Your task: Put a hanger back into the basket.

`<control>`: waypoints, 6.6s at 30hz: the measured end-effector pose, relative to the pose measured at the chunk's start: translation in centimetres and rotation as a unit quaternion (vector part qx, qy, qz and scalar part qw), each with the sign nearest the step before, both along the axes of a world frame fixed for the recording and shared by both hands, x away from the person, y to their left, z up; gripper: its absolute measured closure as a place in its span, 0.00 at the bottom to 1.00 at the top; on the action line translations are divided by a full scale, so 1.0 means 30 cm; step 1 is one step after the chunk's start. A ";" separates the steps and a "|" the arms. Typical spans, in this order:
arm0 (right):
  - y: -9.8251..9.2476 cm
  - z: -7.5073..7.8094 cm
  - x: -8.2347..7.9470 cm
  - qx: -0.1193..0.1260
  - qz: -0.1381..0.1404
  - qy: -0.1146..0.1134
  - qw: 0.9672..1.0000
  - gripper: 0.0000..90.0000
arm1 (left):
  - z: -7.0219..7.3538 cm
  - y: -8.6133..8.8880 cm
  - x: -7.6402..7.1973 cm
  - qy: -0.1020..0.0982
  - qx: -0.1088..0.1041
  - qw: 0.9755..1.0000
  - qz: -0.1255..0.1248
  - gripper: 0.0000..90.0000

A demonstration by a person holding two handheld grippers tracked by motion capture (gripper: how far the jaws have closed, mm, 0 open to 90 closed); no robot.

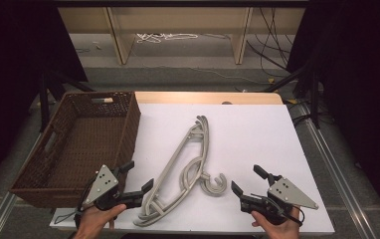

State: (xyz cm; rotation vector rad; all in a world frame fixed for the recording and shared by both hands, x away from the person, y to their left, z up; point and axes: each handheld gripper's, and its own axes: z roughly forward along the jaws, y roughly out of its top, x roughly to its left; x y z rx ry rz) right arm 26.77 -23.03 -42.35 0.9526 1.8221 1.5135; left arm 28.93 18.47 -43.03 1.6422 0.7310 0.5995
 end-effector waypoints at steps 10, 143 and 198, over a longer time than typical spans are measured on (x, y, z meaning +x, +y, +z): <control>0.001 -0.001 0.000 -0.002 -0.001 -0.001 1.000 0.18 | -0.003 -0.024 -0.007 0.020 0.011 1.000 -0.012 0.17; -0.007 -0.016 0.014 0.026 0.038 0.047 0.998 0.22 | 0.191 -0.076 0.186 0.261 -0.080 0.959 -0.079 0.90; -0.002 -0.027 0.025 0.031 0.039 0.050 0.997 0.22 | 0.317 0.435 0.259 0.202 -0.021 0.979 0.007 0.90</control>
